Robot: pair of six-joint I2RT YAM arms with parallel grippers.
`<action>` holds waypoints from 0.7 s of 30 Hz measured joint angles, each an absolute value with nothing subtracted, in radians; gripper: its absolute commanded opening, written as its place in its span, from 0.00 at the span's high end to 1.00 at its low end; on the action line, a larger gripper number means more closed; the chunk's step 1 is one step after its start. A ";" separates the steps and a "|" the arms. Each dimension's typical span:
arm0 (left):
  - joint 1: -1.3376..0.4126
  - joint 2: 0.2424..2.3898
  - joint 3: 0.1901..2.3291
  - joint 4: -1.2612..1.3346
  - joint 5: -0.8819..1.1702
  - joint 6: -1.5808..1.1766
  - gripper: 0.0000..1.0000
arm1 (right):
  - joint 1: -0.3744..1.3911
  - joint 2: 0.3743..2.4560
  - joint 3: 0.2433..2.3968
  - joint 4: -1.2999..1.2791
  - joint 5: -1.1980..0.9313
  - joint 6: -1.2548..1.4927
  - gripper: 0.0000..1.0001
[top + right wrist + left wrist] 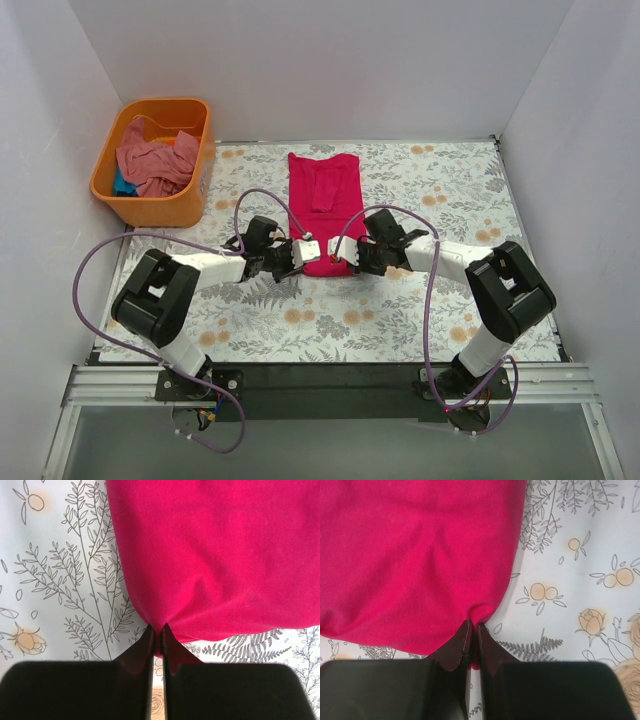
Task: Fold and stack the t-shirts
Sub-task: Fold the tshirt
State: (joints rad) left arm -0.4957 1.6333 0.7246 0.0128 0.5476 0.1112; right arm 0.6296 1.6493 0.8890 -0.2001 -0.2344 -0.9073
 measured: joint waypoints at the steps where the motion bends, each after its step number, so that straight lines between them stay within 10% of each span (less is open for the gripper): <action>1: -0.497 1.629 0.727 0.001 0.545 0.113 1.00 | 0.629 1.649 0.895 -0.212 -0.236 -0.907 0.99; 21: -0.431 1.611 1.135 -0.365 0.565 0.041 1.00 | 0.499 1.622 1.344 -0.606 -0.348 -0.939 0.99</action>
State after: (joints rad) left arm -0.4309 1.6108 1.1355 -0.3649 0.5652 0.0414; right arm 0.4992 1.6222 1.3441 -0.6064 -0.3485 -0.9394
